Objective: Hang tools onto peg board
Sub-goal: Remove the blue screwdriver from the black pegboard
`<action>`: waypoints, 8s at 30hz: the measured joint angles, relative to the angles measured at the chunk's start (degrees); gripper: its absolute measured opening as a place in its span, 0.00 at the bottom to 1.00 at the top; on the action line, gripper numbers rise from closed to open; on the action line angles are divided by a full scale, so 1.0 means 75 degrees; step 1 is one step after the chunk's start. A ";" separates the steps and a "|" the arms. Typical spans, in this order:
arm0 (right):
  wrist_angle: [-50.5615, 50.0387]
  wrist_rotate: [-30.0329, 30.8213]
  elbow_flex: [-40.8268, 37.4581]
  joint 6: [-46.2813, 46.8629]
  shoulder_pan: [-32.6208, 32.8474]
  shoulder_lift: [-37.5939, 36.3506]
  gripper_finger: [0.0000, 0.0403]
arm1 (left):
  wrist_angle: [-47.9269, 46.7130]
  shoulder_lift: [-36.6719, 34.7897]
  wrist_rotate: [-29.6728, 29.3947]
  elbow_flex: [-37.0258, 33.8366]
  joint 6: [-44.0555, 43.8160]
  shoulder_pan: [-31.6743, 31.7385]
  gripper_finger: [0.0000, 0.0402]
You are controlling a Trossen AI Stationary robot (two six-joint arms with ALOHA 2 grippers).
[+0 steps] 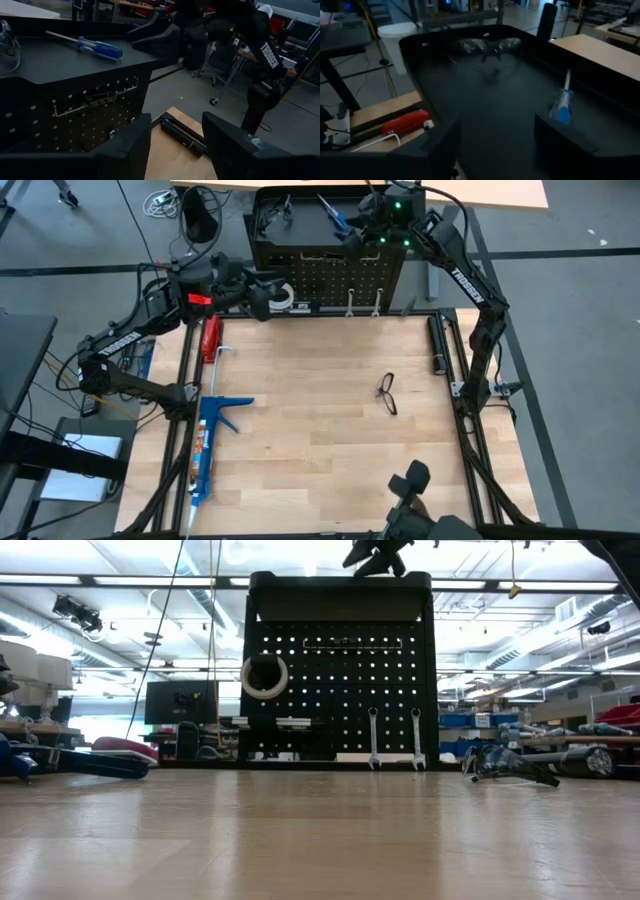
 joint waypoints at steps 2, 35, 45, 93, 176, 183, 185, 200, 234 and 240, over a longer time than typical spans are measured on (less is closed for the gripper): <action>-0.0051 0.0170 0.0001 0.0013 0.0007 -0.0001 0.69 | -0.0001 0.0000 0.0001 0.0000 0.0000 0.0000 0.45; 0.1384 -0.2007 -0.0002 0.1540 -0.0687 0.0417 0.88 | -0.0009 0.0000 0.0284 0.0000 -0.0036 -0.0044 0.45; 0.0313 -0.0244 -0.0014 0.0939 -0.0468 0.0460 0.86 | -0.0007 0.0000 0.0314 0.0000 -0.0044 -0.0044 0.45; 0.1294 0.0826 -0.0002 0.0833 0.0046 -0.0065 0.63 | 0.0181 0.0082 -0.0048 0.0006 -0.0012 -0.0101 0.45; 0.4232 0.1610 0.0004 -0.1844 0.0828 -0.0324 0.46 | -0.1480 0.3430 0.0589 0.5814 0.2198 0.2509 0.45; 0.3824 0.1039 0.0001 -0.1426 -0.0055 0.0170 0.46 | -0.1498 0.3430 0.0621 0.5814 0.2162 0.2324 0.45; 0.3662 0.0917 0.0001 -0.1147 -0.0233 0.0341 0.46 | -0.1542 0.3431 0.0621 0.5814 0.2162 0.2258 0.45; 0.2716 0.0195 -0.0002 -0.0230 -0.0611 0.1057 0.46 | -0.1957 0.3436 0.0603 0.5814 0.2017 0.1919 0.45; 0.1163 -0.1367 0.0025 0.0094 -0.1386 0.1042 0.46 | -0.2011 0.3436 0.0618 0.5811 0.2000 0.1906 0.45; 0.1218 -0.1363 0.0017 0.0156 -0.1440 0.1037 0.46 | -0.2014 0.3436 0.0618 0.5811 0.2008 0.1906 0.45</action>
